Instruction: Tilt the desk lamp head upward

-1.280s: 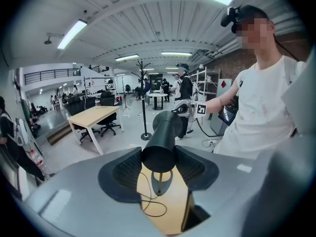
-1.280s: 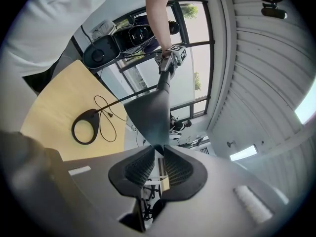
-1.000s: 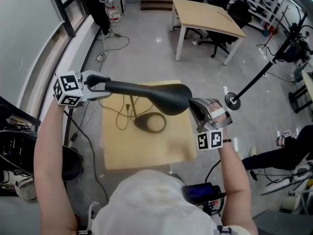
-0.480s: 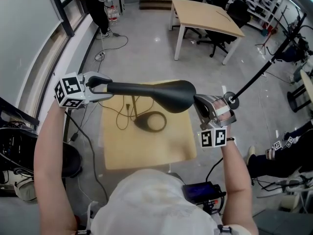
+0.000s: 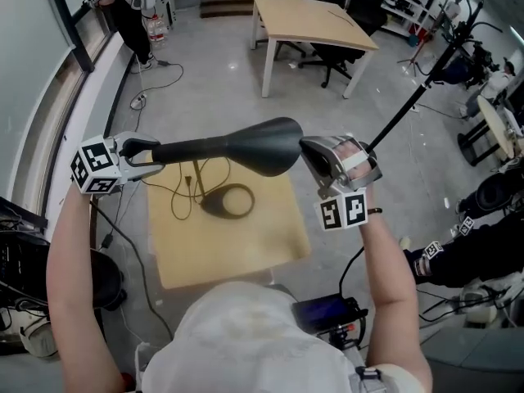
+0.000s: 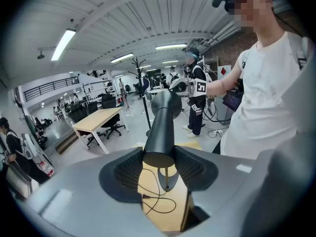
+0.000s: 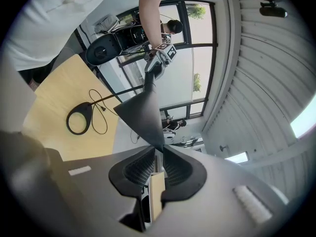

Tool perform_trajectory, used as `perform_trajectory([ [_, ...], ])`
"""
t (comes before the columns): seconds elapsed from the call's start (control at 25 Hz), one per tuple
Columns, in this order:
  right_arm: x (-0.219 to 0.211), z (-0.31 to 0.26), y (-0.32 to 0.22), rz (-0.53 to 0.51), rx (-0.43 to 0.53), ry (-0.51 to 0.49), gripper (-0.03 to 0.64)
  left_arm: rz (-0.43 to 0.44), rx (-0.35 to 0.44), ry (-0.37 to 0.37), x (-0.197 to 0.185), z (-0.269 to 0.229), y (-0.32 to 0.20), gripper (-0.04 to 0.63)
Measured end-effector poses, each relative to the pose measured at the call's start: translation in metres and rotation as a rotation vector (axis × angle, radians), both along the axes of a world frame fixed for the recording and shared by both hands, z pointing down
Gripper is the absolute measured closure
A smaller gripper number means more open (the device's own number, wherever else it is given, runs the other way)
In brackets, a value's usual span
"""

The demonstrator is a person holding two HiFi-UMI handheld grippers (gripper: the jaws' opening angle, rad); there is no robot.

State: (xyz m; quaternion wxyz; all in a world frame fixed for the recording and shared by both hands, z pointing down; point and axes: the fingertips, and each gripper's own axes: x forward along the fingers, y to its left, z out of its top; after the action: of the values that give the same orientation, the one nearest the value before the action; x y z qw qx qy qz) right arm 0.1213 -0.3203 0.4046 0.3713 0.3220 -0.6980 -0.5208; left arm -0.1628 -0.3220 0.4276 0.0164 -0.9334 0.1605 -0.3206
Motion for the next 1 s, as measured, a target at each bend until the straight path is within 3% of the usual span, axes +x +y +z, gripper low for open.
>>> perform_trajectory([
  [0.6,-0.016,-0.062,0.0,-0.05,0.114,0.122,0.558,-0.036,-0.003,-0.111,0.003,0.033,-0.005,0.393],
  [1.0,-0.031,-0.095,0.001,-0.071,0.177,0.102,0.563,-0.069,-0.02,-0.092,0.01,0.05,-0.006,0.391],
])
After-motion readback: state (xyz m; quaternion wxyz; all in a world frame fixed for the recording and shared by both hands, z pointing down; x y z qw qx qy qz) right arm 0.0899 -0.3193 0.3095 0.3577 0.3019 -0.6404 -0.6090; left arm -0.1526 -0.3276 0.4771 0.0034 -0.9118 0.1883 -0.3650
